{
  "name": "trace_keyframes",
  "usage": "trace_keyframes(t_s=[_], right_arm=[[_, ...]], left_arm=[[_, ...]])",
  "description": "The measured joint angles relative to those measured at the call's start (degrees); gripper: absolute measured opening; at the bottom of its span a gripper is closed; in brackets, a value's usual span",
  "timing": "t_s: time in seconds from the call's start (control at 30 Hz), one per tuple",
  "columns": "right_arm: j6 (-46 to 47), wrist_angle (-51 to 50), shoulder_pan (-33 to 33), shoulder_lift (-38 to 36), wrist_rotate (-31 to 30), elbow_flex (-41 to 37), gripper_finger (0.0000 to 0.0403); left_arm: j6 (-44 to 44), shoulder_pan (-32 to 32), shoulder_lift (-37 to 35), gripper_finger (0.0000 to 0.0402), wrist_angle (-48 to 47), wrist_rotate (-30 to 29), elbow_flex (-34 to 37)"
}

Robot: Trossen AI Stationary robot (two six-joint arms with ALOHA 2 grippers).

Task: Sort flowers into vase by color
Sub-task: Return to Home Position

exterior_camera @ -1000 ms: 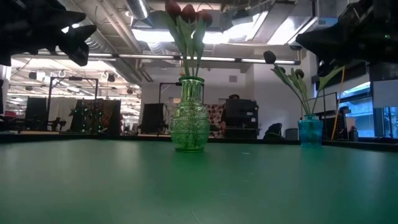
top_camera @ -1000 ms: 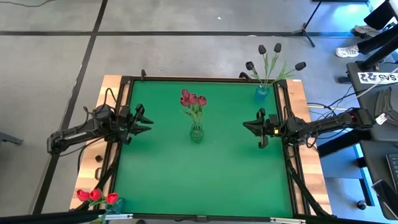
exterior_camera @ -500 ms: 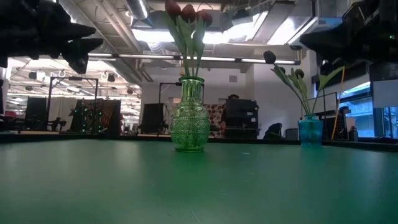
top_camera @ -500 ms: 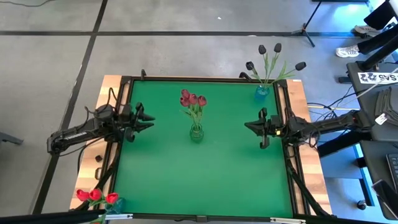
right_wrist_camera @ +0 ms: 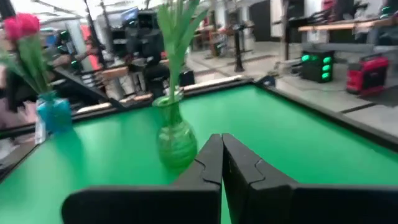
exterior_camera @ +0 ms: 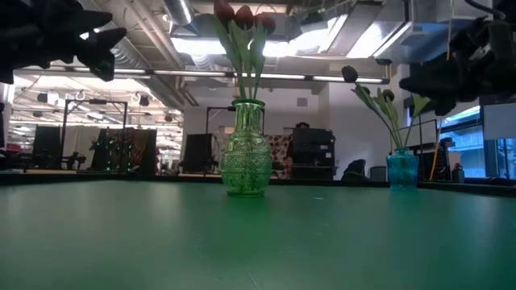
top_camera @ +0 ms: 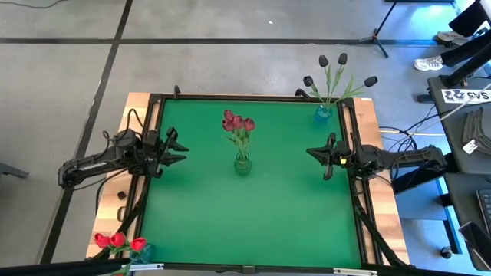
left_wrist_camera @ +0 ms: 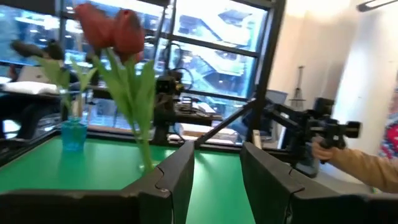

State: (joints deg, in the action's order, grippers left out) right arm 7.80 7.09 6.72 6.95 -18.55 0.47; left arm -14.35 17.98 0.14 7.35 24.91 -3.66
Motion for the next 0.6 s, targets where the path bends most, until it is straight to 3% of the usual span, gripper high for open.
trace_keyframes(t_s=[0.2,0.6], right_arm=[[-2.2,-4.8,-0.02,-4.64,12.16,-0.04,0.0001],[-8.22,-3.95,0.0,-3.73,5.81,-0.04,0.0001]], left_arm=[[-1.72,0.0,0.0,0.0128,-2.44,-5.3,0.02],[-1.75,-0.02,0.0,0.0128,-2.21,-5.88,0.02]])
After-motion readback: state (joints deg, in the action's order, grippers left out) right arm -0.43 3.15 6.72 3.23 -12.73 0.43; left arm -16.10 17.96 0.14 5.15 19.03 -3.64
